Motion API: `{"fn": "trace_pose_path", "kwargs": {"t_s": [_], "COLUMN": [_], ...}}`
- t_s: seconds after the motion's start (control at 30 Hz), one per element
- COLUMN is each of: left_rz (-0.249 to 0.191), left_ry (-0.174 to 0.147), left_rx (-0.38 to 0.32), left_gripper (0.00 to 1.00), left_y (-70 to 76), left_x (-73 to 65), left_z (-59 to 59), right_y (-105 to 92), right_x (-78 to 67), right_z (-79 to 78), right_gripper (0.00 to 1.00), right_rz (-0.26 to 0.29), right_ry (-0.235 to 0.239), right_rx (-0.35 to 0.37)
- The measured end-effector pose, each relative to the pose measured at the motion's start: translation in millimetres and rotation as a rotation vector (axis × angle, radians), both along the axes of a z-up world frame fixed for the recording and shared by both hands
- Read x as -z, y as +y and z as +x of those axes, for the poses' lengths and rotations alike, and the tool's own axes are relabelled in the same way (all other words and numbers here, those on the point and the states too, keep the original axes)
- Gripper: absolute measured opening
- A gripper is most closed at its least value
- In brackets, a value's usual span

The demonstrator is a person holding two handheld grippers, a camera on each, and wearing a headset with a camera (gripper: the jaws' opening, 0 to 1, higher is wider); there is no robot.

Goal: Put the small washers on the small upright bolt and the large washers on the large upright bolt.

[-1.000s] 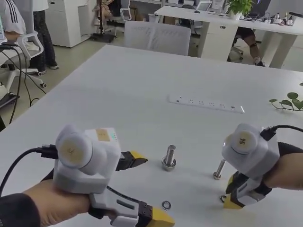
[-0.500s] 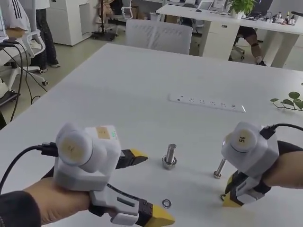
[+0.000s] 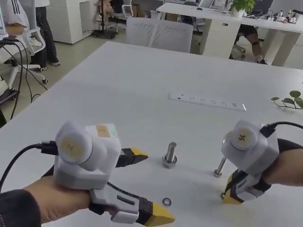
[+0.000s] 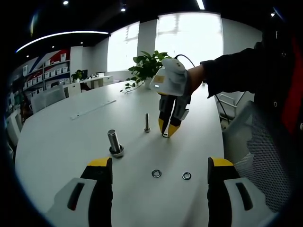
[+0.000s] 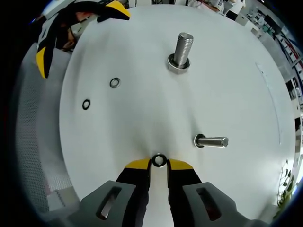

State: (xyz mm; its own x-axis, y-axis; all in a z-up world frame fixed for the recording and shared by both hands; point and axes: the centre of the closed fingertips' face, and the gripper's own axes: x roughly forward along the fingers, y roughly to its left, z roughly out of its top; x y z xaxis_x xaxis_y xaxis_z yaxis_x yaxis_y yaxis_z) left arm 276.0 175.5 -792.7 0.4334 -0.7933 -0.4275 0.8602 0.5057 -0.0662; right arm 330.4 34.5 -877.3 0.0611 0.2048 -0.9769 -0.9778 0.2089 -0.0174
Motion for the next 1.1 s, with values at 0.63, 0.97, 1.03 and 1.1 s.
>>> {"fn": "trace_pose_path", "kwargs": {"t_s": [0.63,0.97,1.03,1.1], "left_rz": [-0.002,-0.001,-0.002,-0.002], "left_ry": [0.001,0.0,0.0,-0.001], "left_rx": [0.0,0.006,0.006,0.008], "left_gripper": [0.82,0.82,0.82,0.82], "left_y": [-1.1,-2.5,-2.7,-3.0], "left_x": [0.8,1.8,1.4,1.1], "left_z": [1.9,0.8,0.9,0.6], "right_y": [-2.7,-11.7,-13.0,-13.9], "right_x": [-0.6,-4.7,-5.4,-6.9], "right_z": [1.1,0.3,-0.4,-0.8], "right_gripper": [0.14,0.14,0.14,0.14], "right_rz": [-0.008,-0.015,-0.016,-0.016], "right_ry": [-0.005,-0.009,-0.007,-0.007], "right_rx": [-0.005,0.011,0.013,0.014]}}
